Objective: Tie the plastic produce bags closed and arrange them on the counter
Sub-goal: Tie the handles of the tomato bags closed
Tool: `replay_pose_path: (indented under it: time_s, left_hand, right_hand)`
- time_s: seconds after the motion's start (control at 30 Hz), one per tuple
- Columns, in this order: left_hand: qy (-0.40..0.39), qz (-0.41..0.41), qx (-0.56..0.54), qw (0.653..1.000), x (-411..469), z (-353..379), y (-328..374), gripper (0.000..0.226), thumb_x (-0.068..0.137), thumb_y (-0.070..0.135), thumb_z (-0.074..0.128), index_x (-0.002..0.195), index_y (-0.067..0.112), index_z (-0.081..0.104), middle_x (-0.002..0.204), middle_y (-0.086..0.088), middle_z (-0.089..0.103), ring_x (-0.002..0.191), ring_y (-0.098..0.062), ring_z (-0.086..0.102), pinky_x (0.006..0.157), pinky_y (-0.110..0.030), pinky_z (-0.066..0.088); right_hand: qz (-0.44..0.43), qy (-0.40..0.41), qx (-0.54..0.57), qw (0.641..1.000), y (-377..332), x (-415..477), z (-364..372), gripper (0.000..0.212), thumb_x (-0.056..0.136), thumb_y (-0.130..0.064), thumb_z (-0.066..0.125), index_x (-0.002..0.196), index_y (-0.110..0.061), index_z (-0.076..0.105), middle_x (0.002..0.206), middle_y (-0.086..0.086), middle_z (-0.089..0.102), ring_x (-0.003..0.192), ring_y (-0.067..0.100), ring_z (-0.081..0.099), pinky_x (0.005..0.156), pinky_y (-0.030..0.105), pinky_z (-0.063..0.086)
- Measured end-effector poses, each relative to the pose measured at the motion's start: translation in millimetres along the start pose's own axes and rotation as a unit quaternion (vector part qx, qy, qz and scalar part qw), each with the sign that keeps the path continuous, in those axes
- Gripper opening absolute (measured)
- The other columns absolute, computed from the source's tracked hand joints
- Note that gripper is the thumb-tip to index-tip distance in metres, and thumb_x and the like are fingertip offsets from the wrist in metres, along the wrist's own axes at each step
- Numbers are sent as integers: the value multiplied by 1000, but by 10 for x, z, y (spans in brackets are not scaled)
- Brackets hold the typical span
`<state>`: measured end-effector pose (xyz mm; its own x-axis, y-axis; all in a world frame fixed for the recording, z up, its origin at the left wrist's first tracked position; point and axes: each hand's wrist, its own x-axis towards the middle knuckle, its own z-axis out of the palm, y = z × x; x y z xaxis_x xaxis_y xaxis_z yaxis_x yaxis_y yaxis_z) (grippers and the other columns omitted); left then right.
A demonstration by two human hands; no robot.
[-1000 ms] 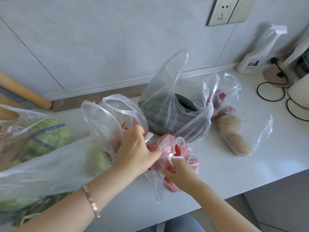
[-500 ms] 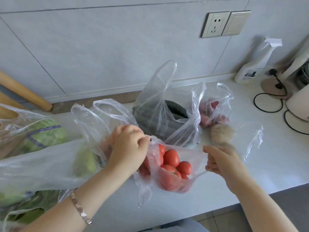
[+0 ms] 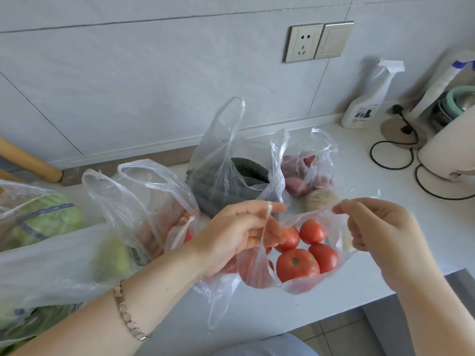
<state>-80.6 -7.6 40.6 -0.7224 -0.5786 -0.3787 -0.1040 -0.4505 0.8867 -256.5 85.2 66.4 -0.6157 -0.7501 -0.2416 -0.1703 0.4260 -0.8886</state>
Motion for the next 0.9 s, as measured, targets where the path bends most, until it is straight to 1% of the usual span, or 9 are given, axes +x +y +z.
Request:
replay_pose_path:
  time_s: [0.1,0.17,0.27,0.4,0.5,0.6,0.7,0.8,0.9]
  left_hand:
    - [-39,8,-29,999,97,111,-12,39,92,-9,32,104,10,64,69,-3,65,66,-16,66,71,-26,55]
    - [-35,-2,-56,998,180,164,-62,40,91,-11,31,105,9,63,66,-2,64,62,-15,66,70,-28,54]
    - [2,-44,-70,997,285,148,-263,45,89,-15,30,110,10,60,64,-2,64,57,-13,63,67,-26,53]
    - [75,-94,-70,990,303,-9,-549,58,87,-19,27,122,17,56,75,-6,63,61,-9,64,70,-24,52]
    - [104,-92,-93,986,231,-126,-602,62,87,-19,26,115,27,57,77,-7,63,58,-8,63,69,-25,50]
    - [133,-69,-109,983,137,-298,-565,60,89,-18,30,117,29,55,81,-8,64,56,-9,64,64,-25,53]
    - [165,-47,-117,978,10,-484,-533,57,90,-16,34,121,28,53,88,-8,66,54,-12,64,56,-24,55]
    - [163,-31,-34,986,-68,-447,-585,51,93,-10,37,118,32,53,94,-3,67,51,-12,63,52,-24,55]
    - [98,-4,102,990,52,-187,-695,49,94,-4,43,122,37,45,97,8,64,56,-7,66,51,-22,55]
  right_hand:
    - [-18,50,0,999,-101,-72,-133,17,75,-27,57,69,-15,68,50,2,34,54,20,28,57,34,28]
    - [-7,59,-11,998,-131,-84,-176,21,76,-26,56,66,-12,68,47,0,36,51,20,29,56,31,29]
    - [37,42,-40,998,-46,-39,-163,21,82,-20,56,73,-3,68,54,7,39,48,18,31,52,27,30]
    - [83,35,-50,995,225,50,-116,33,83,-17,57,90,15,59,61,13,41,44,17,33,44,24,31]
    - [90,20,-31,995,359,97,-27,39,81,-20,58,84,19,53,58,11,38,53,21,30,57,32,28]
    - [96,-22,24,995,371,174,132,19,81,-11,53,65,-1,54,36,-7,34,44,17,28,50,26,26]
    - [104,-89,67,988,380,258,325,21,86,-4,43,74,-7,60,35,-10,39,32,6,30,38,17,28]
    - [95,-168,40,980,473,293,449,34,90,6,33,90,-9,64,51,-4,57,38,7,47,44,16,43]
    - [111,-255,76,957,535,279,473,35,88,13,43,92,-10,68,75,6,68,52,9,65,56,18,56]
